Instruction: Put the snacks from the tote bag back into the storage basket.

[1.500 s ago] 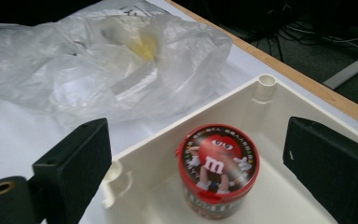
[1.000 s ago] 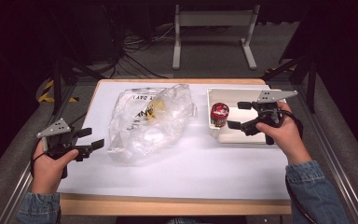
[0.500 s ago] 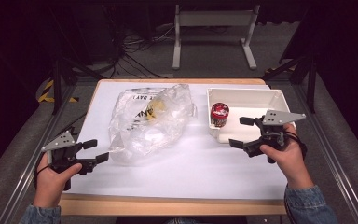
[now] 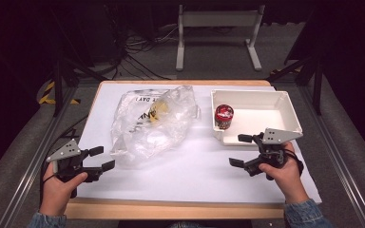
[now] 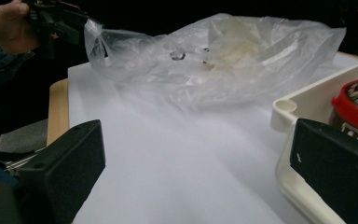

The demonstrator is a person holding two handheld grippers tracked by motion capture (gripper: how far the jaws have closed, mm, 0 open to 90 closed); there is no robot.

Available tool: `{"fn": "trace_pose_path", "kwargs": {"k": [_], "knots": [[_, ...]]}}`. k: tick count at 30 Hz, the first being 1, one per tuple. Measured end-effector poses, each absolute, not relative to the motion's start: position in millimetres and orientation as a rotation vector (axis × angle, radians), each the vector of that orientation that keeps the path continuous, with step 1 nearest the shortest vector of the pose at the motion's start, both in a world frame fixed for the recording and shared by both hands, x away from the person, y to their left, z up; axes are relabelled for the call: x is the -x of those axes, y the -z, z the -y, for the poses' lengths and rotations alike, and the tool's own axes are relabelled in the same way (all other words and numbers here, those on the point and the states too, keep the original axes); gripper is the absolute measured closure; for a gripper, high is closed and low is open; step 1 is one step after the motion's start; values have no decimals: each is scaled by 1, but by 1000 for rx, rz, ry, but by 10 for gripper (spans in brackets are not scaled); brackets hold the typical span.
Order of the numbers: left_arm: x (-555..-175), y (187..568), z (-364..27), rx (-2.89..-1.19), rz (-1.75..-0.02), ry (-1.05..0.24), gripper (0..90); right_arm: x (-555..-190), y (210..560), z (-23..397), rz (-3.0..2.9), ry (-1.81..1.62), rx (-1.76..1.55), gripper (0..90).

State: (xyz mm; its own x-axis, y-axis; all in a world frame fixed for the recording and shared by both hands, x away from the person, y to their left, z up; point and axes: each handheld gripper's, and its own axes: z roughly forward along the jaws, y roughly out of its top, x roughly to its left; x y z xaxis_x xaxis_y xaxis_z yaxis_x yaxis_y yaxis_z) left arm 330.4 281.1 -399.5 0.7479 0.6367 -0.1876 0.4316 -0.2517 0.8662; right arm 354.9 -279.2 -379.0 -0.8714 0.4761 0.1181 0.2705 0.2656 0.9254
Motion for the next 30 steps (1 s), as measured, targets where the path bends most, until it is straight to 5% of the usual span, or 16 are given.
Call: {"fn": "trace_pose_path", "kwargs": {"k": [30], "knots": [[-338,441,-259,-1968,-775,-187,188,-361,445,266,-2461,-1402,-850,29]]}}
